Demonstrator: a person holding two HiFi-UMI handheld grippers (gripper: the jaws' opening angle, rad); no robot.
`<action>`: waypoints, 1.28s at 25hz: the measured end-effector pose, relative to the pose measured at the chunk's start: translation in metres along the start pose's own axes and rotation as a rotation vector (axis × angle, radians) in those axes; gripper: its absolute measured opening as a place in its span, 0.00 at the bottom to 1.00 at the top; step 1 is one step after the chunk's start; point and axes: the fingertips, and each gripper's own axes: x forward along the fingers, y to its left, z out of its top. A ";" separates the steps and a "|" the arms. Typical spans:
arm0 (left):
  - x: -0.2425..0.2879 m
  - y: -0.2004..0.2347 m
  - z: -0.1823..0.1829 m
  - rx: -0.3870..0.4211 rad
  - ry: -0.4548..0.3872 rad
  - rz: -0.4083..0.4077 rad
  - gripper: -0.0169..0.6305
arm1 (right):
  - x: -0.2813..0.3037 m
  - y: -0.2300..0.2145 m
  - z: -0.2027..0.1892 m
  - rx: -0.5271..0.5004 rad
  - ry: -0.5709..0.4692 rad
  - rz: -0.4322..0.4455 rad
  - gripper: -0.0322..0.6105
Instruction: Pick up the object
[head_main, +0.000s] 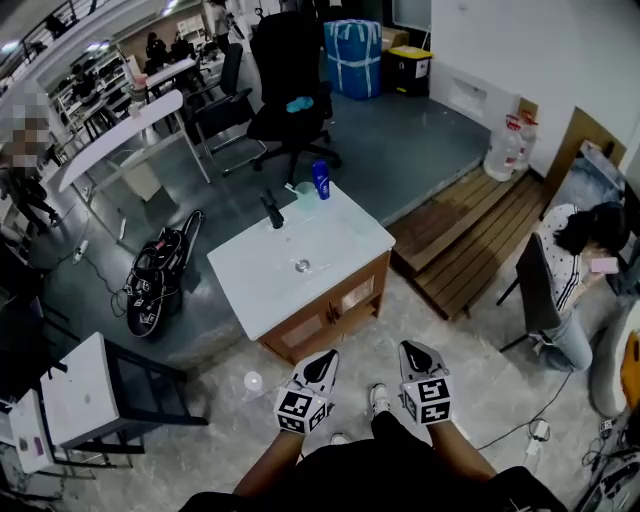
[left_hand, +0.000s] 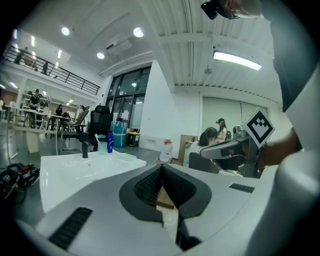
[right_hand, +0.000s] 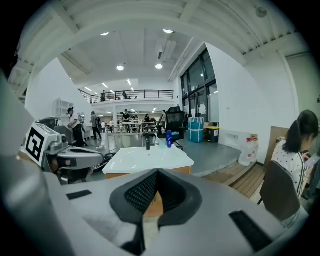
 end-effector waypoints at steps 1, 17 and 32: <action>0.006 0.005 0.000 -0.003 0.006 0.010 0.05 | 0.007 -0.003 0.004 0.000 -0.002 0.010 0.08; 0.113 0.066 0.031 -0.023 0.031 0.144 0.05 | 0.124 -0.085 0.049 -0.058 0.023 0.129 0.08; 0.145 0.087 0.035 -0.058 0.046 0.236 0.05 | 0.167 -0.105 0.077 -0.043 -0.014 0.209 0.08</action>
